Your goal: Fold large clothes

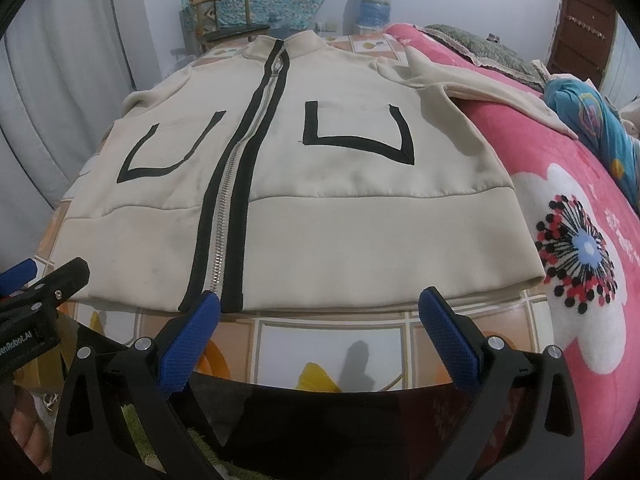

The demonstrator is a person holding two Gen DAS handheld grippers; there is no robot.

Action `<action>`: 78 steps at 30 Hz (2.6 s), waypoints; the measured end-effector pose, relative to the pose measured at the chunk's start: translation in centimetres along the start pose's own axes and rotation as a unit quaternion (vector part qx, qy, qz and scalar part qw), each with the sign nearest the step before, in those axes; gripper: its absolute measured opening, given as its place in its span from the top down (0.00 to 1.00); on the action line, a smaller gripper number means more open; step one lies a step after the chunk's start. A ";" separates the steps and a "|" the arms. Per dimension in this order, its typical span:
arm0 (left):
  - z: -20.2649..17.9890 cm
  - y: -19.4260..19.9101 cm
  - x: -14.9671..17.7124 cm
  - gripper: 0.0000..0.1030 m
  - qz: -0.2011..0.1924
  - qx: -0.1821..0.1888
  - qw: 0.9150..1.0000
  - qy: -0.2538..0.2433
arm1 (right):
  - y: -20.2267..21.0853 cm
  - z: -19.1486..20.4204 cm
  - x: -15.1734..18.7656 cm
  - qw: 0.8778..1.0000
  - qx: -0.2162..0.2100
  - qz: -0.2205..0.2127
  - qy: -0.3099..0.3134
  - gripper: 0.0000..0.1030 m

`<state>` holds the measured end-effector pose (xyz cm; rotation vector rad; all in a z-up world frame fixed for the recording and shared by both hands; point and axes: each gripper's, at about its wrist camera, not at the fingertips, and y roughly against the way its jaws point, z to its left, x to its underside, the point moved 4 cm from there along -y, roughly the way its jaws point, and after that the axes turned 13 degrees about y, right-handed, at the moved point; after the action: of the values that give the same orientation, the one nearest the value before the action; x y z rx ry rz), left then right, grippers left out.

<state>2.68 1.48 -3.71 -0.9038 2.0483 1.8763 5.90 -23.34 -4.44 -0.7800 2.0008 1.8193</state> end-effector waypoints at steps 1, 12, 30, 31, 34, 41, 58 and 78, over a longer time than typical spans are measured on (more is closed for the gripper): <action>0.0 -0.1 0.0 0.08 0.001 0.001 1.000 0.001 | -0.1 -0.1 0.0 1.000 -0.001 0.000 -0.001 0.06; 3.8 -1.8 -3.0 0.08 -0.021 0.039 0.999 0.012 | -0.5 -3.4 -0.2 1.000 0.001 -0.010 0.002 0.06; 6.9 -6.9 -4.4 0.08 0.000 0.043 0.999 0.029 | -3.7 -13.7 0.2 0.996 0.057 0.030 -0.063 0.32; 6.6 -7.2 -4.4 0.08 0.000 0.034 0.999 0.020 | -4.1 -13.7 0.2 0.996 0.054 0.033 -0.063 0.37; 6.3 -7.4 -4.6 0.08 -0.005 0.021 1.000 0.008 | -4.8 -13.8 0.0 0.996 0.068 0.036 -0.051 0.47; 6.0 -7.3 -5.3 0.27 -0.012 0.029 1.000 0.003 | -4.7 -13.8 -0.6 0.996 0.071 0.035 -0.045 0.75; 5.8 -3.7 -6.0 0.88 -0.026 0.048 0.994 -0.100 | 0.7 -12.5 0.1 0.997 0.014 -0.035 -0.070 0.93; 5.1 0.2 -8.9 0.11 -0.052 0.060 0.996 -0.034 | 6.0 -10.7 -1.8 0.983 -0.106 -0.122 -0.084 0.30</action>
<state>8.30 8.88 0.52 -0.8855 2.0106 1.6875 5.06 -33.30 2.82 -0.8590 1.5503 1.9013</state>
